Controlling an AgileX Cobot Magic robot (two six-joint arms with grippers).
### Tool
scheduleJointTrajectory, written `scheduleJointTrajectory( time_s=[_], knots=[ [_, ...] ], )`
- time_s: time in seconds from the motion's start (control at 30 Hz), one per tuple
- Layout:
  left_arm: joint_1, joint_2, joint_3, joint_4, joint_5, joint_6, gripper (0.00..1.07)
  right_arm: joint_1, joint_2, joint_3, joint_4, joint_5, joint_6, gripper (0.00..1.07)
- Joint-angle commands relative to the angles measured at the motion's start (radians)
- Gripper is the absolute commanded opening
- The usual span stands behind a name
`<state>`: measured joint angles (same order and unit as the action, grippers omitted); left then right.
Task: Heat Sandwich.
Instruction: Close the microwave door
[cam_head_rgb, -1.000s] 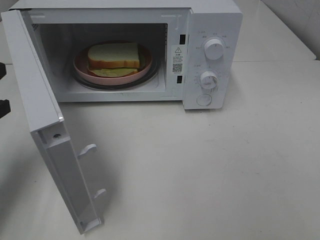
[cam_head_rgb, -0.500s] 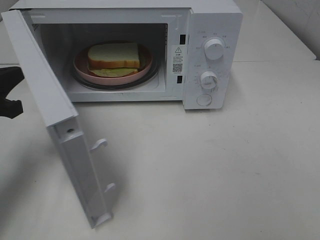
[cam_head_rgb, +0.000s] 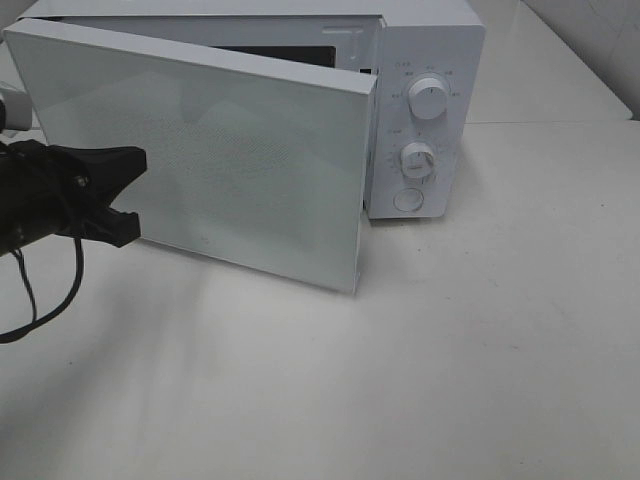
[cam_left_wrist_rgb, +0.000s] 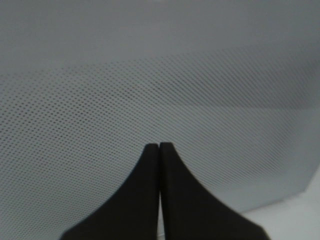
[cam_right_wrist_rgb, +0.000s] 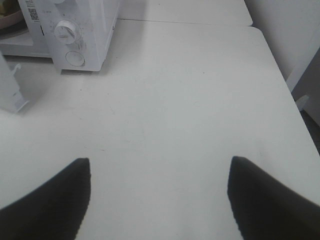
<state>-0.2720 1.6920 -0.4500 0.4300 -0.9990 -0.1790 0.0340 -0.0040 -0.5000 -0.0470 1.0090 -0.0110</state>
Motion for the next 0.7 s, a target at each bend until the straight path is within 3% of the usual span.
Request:
scheduleJointTrajectory(
  time_s=[0.03,0.27,0.7],
  knots=[
    [-0.059,0.025,-0.047,-0.041,-0.012,0.003,0.00,-0.006,-0.025,0.002,0.004,-0.012,0.011,0.74],
    [-0.144,0.050,-0.120,-0.074,0.013,0.003,0.00,-0.006,-0.025,0.002,0.004,-0.012,0.011,0.74],
    [-0.283,0.155,-0.342,-0.178,0.139,0.004,0.00,-0.006,-0.025,0.002,0.004,-0.012,0.011,0.74]
  ],
)
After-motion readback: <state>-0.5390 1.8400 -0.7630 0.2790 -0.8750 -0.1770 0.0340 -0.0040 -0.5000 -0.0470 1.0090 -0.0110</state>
